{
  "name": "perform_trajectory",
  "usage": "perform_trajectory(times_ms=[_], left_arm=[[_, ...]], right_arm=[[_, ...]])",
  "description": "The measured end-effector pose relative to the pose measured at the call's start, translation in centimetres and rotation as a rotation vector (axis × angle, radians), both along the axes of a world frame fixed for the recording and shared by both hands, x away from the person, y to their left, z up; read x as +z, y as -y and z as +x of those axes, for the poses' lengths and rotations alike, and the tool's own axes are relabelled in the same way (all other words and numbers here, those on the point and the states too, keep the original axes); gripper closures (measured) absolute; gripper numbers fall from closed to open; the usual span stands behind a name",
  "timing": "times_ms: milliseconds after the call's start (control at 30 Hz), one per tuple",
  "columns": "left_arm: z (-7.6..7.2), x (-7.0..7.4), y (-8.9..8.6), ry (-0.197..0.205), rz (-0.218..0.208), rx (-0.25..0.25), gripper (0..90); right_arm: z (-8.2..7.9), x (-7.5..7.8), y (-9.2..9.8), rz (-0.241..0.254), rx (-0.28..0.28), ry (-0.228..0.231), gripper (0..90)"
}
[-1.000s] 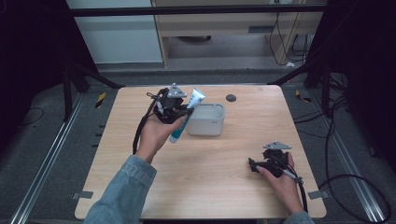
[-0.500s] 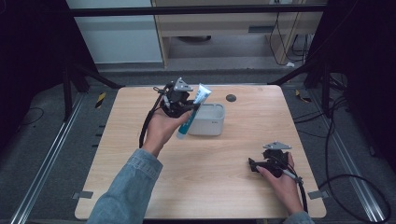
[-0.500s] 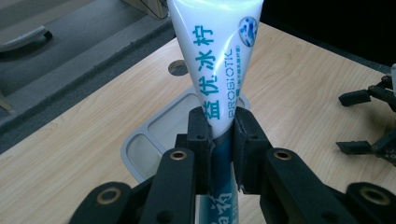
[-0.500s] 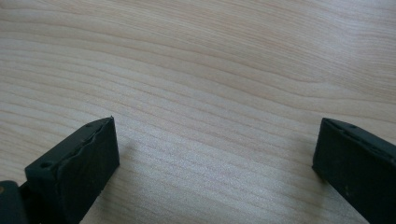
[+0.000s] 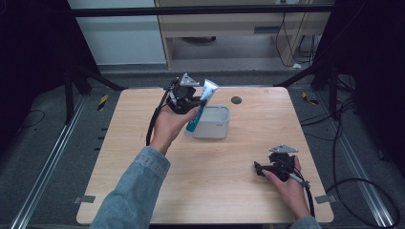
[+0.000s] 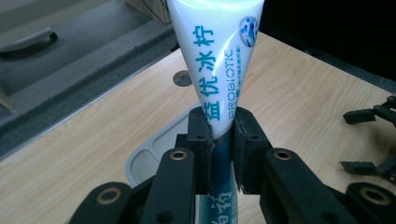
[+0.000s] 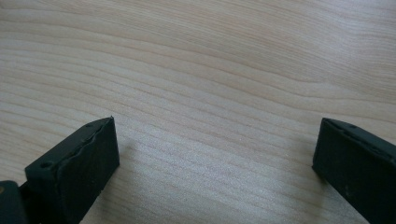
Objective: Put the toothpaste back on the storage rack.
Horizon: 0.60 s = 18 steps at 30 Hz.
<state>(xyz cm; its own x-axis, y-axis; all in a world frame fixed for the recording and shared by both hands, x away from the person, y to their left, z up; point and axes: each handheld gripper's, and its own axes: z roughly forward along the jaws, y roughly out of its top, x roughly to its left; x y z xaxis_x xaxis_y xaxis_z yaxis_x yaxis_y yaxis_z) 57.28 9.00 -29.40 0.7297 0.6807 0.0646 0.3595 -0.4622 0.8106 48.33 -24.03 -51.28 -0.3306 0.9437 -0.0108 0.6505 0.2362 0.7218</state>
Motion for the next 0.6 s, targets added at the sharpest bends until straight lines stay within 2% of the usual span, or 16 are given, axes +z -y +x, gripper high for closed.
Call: perform_trajectory(times_ms=[300,600], left_arm=[[0.3,1.3,0.8,0.035,-0.009,0.003,78.5],[0.9,2.6,1.7,0.070,0.002,-0.004,78.5]], right_arm=[[0.0,0.0,0.0,0.000,0.000,0.001,0.6],[0.0,0.0,0.0,-0.007,0.004,0.005,0.6]])
